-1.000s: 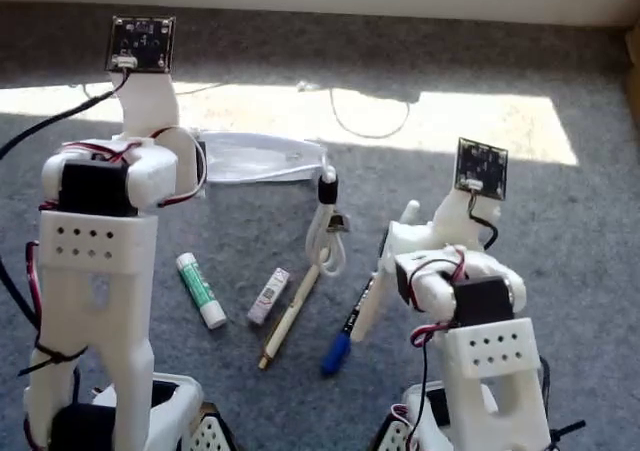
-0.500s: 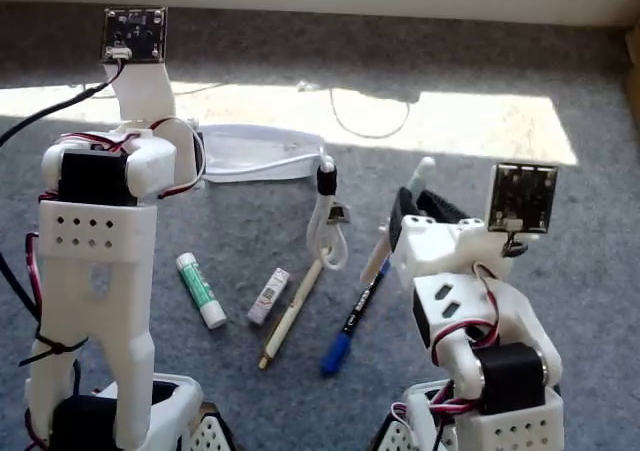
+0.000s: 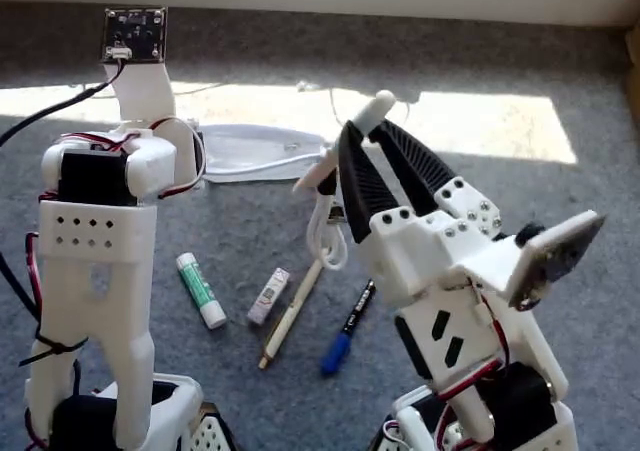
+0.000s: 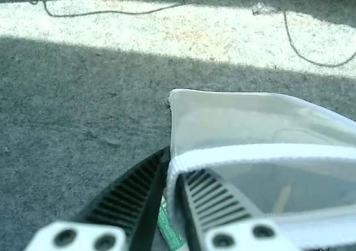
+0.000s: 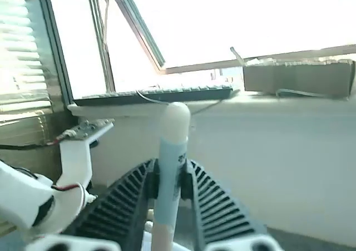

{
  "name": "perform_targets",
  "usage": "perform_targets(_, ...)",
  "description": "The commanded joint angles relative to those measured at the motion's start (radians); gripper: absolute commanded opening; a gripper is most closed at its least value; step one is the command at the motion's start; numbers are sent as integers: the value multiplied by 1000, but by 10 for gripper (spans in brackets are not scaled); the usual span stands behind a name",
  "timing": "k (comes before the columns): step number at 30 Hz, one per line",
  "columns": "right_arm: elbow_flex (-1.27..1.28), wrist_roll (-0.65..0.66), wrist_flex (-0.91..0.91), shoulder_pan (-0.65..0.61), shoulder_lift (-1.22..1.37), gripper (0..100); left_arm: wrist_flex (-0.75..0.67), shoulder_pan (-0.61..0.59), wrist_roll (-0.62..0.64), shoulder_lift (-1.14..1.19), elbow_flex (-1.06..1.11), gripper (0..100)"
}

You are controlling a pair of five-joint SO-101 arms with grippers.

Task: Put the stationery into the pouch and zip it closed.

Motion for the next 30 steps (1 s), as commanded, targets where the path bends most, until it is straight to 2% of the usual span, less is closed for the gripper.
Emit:
perform_targets(1,-51,43,-125,-54,-4,8,3,-2,11,16,-13,6)
perform_targets(16,-53,44,-386,-65,275,8,8,-2,11,15,-13,6)
perform_targets(22,-53,46,-398,-65,357,8,6,-2,11,15,-13,6)
perform_targets(25,-51,123,-398,-74,383,8,5,-2,11,15,-13,6)
perform_targets(30,16,252,-400,-163,386,8,3,-2,11,15,-13,6)
